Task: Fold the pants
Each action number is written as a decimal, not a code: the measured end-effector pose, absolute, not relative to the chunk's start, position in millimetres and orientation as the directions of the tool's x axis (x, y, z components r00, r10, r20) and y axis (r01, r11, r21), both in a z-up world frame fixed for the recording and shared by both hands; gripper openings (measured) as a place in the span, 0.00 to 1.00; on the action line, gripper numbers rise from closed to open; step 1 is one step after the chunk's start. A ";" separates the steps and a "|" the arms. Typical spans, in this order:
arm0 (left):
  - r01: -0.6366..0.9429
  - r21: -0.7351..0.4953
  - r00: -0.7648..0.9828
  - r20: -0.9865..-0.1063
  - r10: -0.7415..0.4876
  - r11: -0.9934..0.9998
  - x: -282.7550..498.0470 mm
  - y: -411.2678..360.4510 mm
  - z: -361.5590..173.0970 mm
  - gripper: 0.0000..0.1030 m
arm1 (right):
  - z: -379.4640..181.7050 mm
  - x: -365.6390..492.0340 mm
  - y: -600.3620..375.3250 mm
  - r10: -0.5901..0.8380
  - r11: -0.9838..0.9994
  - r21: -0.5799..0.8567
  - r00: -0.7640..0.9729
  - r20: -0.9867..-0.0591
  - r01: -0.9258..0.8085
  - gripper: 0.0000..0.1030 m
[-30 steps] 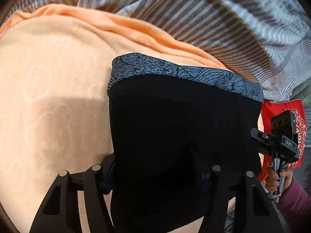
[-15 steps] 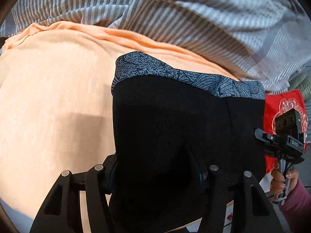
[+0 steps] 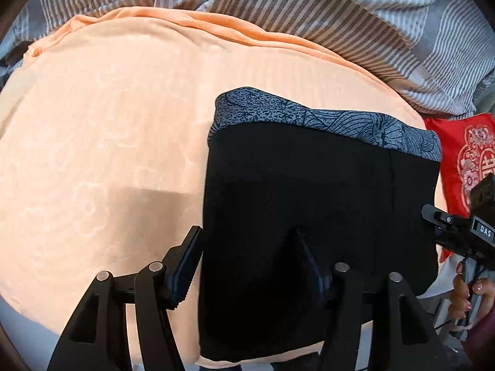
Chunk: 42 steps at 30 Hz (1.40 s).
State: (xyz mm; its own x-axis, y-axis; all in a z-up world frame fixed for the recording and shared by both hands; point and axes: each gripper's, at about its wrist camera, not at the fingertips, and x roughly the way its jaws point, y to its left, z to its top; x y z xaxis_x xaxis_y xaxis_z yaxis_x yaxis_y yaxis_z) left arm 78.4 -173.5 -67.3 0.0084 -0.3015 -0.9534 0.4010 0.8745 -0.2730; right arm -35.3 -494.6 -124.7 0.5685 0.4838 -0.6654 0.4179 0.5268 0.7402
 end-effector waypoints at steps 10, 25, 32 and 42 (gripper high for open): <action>0.410 -0.098 0.079 -0.987 -0.142 0.907 70.4 -167.3 -58.6 0.86 | -106.2 -39.4 -481.1 0.288 0.680 0.526 0.474 -0.832 0.510 0.77; 0.485 -0.014 0.099 -0.993 -0.071 0.874 26.9 -179.0 -33.3 1.00 | -50.1 -85.8 -449.1 0.133 0.706 0.424 0.481 -0.867 0.568 0.80; 0.514 -0.001 0.076 -0.996 -0.047 0.858 3.6 -182.4 -36.5 1.00 | -35.7 -82.4 -414.1 0.082 0.784 0.352 0.478 -0.875 0.511 0.88; 0.499 0.030 0.121 -0.992 -0.035 0.866 -10.0 -179.8 -31.6 1.00 | -36.3 -74.5 -388.3 0.065 0.816 0.301 0.439 -0.896 0.494 1.00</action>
State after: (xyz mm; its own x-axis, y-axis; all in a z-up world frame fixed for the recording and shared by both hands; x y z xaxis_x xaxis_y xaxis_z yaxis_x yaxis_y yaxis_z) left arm -10.0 -179.8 -31.6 0.1210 -0.0349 -0.9920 0.4990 0.8661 0.0304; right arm -74.5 -388.3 -36.3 0.4393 0.0651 -0.8960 0.4936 0.8158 0.3013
